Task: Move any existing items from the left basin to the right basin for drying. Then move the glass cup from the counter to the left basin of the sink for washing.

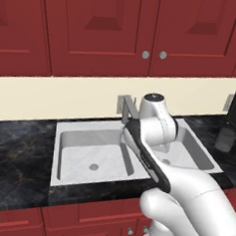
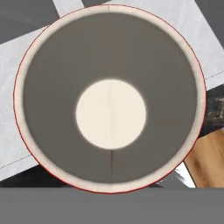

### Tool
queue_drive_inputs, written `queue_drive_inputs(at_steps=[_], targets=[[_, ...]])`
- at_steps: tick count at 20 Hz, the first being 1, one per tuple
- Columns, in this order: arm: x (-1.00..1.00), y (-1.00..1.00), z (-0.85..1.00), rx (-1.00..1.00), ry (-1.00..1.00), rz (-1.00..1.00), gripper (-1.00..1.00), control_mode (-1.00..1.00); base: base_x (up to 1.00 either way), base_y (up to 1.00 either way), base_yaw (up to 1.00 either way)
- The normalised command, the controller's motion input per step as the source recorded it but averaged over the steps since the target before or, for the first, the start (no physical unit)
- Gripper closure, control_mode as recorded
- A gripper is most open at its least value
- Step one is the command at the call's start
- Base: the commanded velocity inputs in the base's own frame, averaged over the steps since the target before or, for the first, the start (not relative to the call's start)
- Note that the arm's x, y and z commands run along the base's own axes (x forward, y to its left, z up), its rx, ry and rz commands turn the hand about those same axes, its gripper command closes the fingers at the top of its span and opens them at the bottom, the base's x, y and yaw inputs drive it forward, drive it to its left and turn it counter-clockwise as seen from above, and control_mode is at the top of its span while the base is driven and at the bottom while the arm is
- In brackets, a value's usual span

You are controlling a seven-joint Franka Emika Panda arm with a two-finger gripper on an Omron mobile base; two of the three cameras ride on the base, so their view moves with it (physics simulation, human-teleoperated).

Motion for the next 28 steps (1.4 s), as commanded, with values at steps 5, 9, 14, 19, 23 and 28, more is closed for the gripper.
queue_drive_inputs(at_steps=[5, 9, 14, 19, 23, 28], targets=[[-0.01, -0.43, 0.00, 0.00, 0.00, 0.00, 1.00, -1.00, 0.00, 0.00, 0.00], [-0.03, -0.42, 0.00, 0.00, 0.00, 0.00, 1.00, -1.00, 0.00, 0.00, 0.00], [0.00, -0.55, 0.00, 0.00, 0.00, 0.00, 1.00, -1.00, 0.00, 0.00, 0.00], [0.01, -0.48, -0.06, 0.00, 0.00, 0.00, 1.00, -1.00, 0.00, 0.00, 0.00], [0.09, -0.26, -0.07, 0.00, 0.00, 0.00, 1.00, -1.00, 0.00, 0.00, 0.00], [0.21, -0.06, -0.10, 0.00, 0.00, 0.00, 1.00, -1.00, 0.00, 0.00, 0.00]])
